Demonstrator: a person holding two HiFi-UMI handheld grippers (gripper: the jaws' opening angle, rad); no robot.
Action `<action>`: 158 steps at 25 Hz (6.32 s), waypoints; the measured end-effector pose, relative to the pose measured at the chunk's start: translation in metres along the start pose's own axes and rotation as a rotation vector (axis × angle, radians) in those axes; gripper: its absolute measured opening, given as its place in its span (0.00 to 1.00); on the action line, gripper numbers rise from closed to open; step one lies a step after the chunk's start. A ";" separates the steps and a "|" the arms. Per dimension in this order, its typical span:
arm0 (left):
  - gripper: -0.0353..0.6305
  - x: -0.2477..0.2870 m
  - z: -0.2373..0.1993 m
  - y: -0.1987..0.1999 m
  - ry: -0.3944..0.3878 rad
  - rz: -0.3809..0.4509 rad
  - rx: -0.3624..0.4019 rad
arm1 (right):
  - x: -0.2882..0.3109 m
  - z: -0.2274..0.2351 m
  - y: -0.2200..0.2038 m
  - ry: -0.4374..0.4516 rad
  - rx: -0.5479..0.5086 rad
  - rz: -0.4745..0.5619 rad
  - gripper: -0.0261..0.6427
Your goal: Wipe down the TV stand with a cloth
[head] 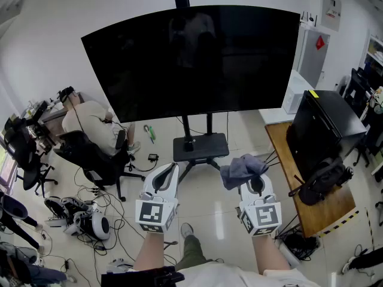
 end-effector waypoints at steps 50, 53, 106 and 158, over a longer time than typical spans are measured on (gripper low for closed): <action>0.21 0.301 -0.229 -1.035 0.166 -0.013 0.100 | 0.499 0.016 -0.961 0.211 -0.022 0.084 0.13; 0.21 0.289 -0.226 -1.028 0.157 0.000 0.097 | 0.571 0.002 -0.922 0.239 -0.044 0.031 0.13; 0.21 0.269 -0.215 -0.997 0.129 0.061 0.059 | 0.646 0.143 -0.983 -0.019 -0.199 -0.218 0.14; 0.21 0.195 -0.304 -1.025 0.410 0.063 0.068 | 0.531 -0.157 -1.093 0.243 -0.105 -0.458 0.12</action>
Point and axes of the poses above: the fingertips, and each gripper's own axes: x forward along the fingers, z to its right, y out of its top, the point moved 6 cm from there along -x, backward along the fingers, and after that the axes turned 8 degrees about -y, right-handed, at the moved point
